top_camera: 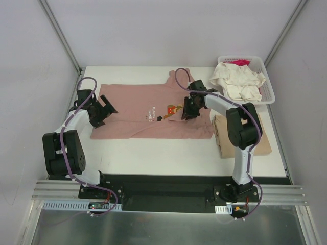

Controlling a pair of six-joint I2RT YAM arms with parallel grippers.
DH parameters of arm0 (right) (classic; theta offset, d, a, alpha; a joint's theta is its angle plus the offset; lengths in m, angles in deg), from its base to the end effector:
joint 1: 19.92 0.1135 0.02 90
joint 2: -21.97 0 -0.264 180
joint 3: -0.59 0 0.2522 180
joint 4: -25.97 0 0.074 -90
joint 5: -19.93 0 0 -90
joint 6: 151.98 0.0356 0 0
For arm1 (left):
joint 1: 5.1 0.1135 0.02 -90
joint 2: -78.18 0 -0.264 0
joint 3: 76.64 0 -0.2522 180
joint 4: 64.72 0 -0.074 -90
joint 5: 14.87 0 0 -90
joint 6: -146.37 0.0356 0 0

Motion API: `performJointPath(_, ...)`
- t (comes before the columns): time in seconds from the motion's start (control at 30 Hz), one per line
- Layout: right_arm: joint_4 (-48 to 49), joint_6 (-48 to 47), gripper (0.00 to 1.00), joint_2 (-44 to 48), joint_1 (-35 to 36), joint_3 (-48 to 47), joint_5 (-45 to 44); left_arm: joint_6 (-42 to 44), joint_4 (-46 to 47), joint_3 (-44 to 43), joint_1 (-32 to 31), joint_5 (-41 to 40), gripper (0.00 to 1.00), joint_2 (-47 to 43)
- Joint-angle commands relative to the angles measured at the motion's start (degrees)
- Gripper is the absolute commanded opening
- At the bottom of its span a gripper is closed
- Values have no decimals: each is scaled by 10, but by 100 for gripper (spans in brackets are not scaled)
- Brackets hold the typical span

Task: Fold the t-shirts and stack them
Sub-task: Fold the flattened tshirt in 1/3 of the way

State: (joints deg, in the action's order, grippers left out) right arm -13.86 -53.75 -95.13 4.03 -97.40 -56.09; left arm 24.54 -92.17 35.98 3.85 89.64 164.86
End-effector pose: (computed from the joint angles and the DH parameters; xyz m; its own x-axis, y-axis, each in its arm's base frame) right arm 0.3937 0.1843 0.1730 -0.8475 -0.2245 -0.4810 -0.3905 0.8774 0.2787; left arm 0.3146 0.0405 0.2147 -0.6213 -0.6147 -0.4859 -0.3633 0.7754 -0.5164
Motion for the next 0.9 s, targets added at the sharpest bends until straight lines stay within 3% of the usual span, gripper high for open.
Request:
performJointPath(0.0, -22, 13, 16, -5, 7, -38, -40, 12, 13, -1, -2, 8, 99, -5)
performJointPath(0.13, -22, 8, 3, -8, 16, -64, -38, 13, 13, -2, -3, 9, 99, -4)
performJointPath(0.3, -23, 4, 2, -37, 22, -143, -19, 12, 14, -3, -3, 11, 99, 0)
performJointPath(0.5, 10, -24, 9, -112, 41, -255, -18, 12, 12, -6, -3, 21, 99, 8)
performJointPath(0.57, -3, -28, 23, -155, 43, -310, -18, 14, 13, -6, -3, 21, 99, 8)
performJointPath(0.6, -12, -25, 34, -168, 44, -333, -12, 16, 13, -5, -3, 23, 99, 7)
performJointPath(0.63, -25, -24, 79, -184, 44, -373, 1, 19, 13, -5, -2, 23, 99, 4)
performJointPath(0.67, -28, -25, 97, -186, 45, -383, 4, 20, 13, -4, -2, 24, 99, 3)
performJointPath(0.8, -29, -37, 96, -111, 50, -338, -17, 25, 14, -4, -2, 35, 99, 1)
performJointPath(0.87, -22, -47, 96, -63, 48, -259, -39, 26, 14, -4, -3, 41, 99, 3)
